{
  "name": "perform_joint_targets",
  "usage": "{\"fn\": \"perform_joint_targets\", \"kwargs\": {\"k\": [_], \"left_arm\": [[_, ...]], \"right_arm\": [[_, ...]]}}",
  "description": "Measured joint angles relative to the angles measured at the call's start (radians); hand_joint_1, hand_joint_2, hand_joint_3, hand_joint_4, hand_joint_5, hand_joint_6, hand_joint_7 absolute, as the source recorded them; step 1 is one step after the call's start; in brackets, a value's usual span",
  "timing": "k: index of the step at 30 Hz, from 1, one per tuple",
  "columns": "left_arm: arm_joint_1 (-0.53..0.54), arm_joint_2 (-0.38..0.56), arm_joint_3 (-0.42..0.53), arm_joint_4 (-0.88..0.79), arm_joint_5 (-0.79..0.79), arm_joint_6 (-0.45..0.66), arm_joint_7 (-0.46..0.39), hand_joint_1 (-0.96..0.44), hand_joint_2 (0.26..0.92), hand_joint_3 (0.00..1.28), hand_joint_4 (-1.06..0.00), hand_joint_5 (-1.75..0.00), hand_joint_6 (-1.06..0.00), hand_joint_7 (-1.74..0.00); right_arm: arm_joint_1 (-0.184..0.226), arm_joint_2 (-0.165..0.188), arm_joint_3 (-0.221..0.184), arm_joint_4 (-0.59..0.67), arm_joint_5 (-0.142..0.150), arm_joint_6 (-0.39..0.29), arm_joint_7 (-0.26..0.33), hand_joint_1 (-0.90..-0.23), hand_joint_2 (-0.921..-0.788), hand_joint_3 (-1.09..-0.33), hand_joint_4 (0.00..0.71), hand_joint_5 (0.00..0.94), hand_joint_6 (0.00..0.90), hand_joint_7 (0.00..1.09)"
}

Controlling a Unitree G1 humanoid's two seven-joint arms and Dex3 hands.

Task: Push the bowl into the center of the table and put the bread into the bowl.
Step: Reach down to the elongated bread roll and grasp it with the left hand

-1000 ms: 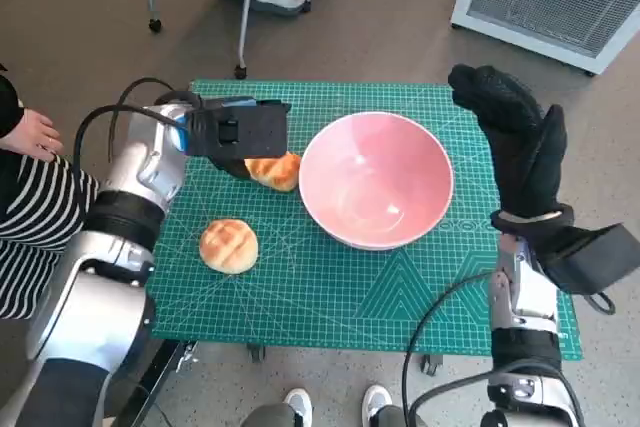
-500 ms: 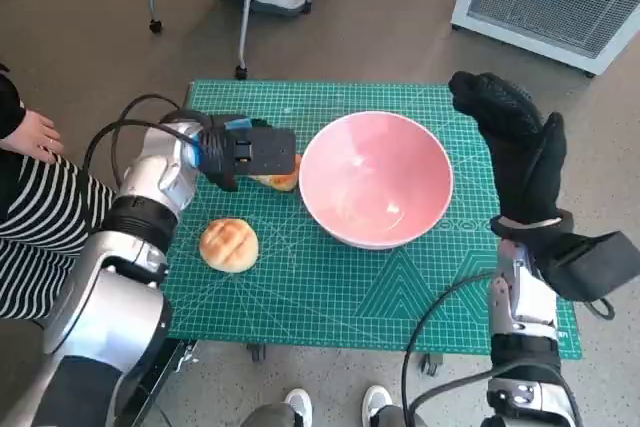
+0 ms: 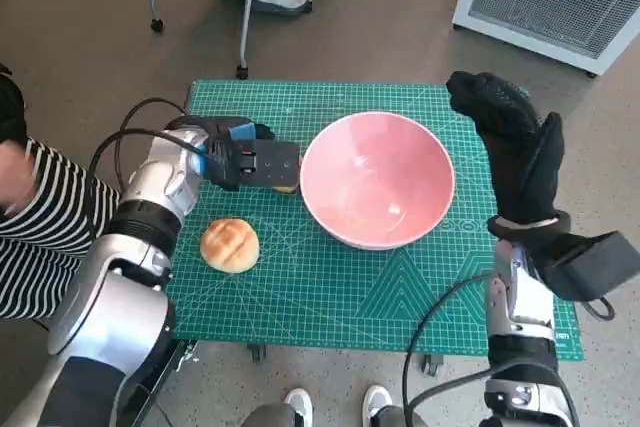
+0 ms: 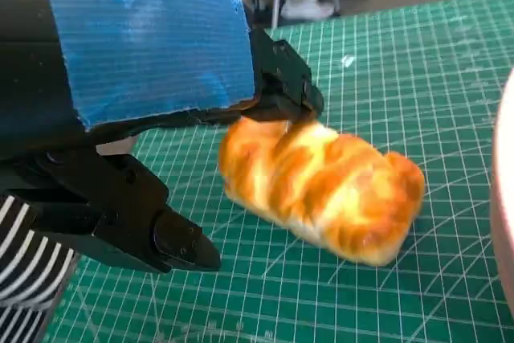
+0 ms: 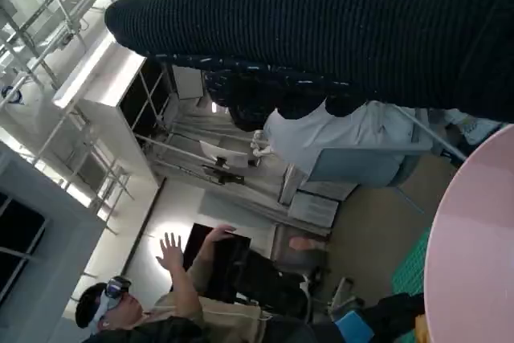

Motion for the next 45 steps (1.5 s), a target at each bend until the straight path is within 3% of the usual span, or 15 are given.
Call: {"fn": "perform_joint_targets", "kwargs": {"k": [1,2,3,5,7,12,19,45], "left_arm": [[0.003,0.000,0.000,0.000,0.003,-0.006,0.015,-0.05,0.853,0.04,-0.76,-0.09,-0.76,-0.25],[0.007,0.000,-0.001,0.000,0.005,-0.013,0.032,-0.16,0.878,0.07,-0.81,-0.11,-0.71,-0.62],[0.011,0.000,0.000,0.000,0.007,-0.020,0.053,-0.23,0.893,0.09,-0.85,-0.13,-0.67,-0.87],[0.021,0.001,-0.001,0.000,0.009,-0.036,0.097,-0.12,0.907,0.11,-0.74,-0.63,-0.61,-1.08],[0.032,0.001,-0.002,0.000,0.014,-0.053,0.143,-0.05,0.915,0.10,-0.70,-0.96,-0.58,-1.16],[0.062,0.003,-0.026,0.001,0.044,-0.091,0.270,-0.01,0.920,0.07,-0.70,-1.14,-0.61,-1.15],[0.071,0.003,-0.058,0.007,0.079,-0.105,0.355,0.00,0.920,0.05,-0.72,-1.16,-0.63,-1.13],[0.080,0.006,-0.058,0.025,0.094,-0.096,0.411,0.00,0.920,0.03,-0.70,-1.10,-0.70,-1.14]], "right_arm": [[0.000,0.001,0.001,-0.001,0.000,0.003,0.000,-0.750,-0.921,-0.762,0.141,0.000,0.077,0.45],[0.000,0.003,0.002,-0.002,0.000,0.005,0.000,-0.750,-0.921,-0.763,0.140,0.000,0.076,0.45],[0.000,0.003,0.003,-0.003,0.000,0.007,0.000,-0.749,-0.921,-0.763,0.140,0.000,0.075,0.45],[0.001,0.004,0.005,-0.005,-0.001,0.011,-0.001,-0.749,-0.921,-0.764,0.139,0.000,0.074,0.45],[0.001,0.004,0.006,-0.008,-0.001,0.014,-0.001,-0.748,-0.921,-0.764,0.139,0.000,0.073,0.45],[0.001,0.004,0.008,-0.008,-0.002,0.020,-0.003,-0.746,-0.921,-0.765,0.139,0.000,0.071,0.46],[0.001,0.004,0.012,-0.009,-0.003,0.024,-0.004,-0.738,-0.921,-0.766,0.138,0.000,0.067,0.46],[0.026,0.004,0.015,-0.028,-0.002,0.027,-0.009,-0.720,-0.921,-0.773,0.141,0.002,0.057,0.47]]}}
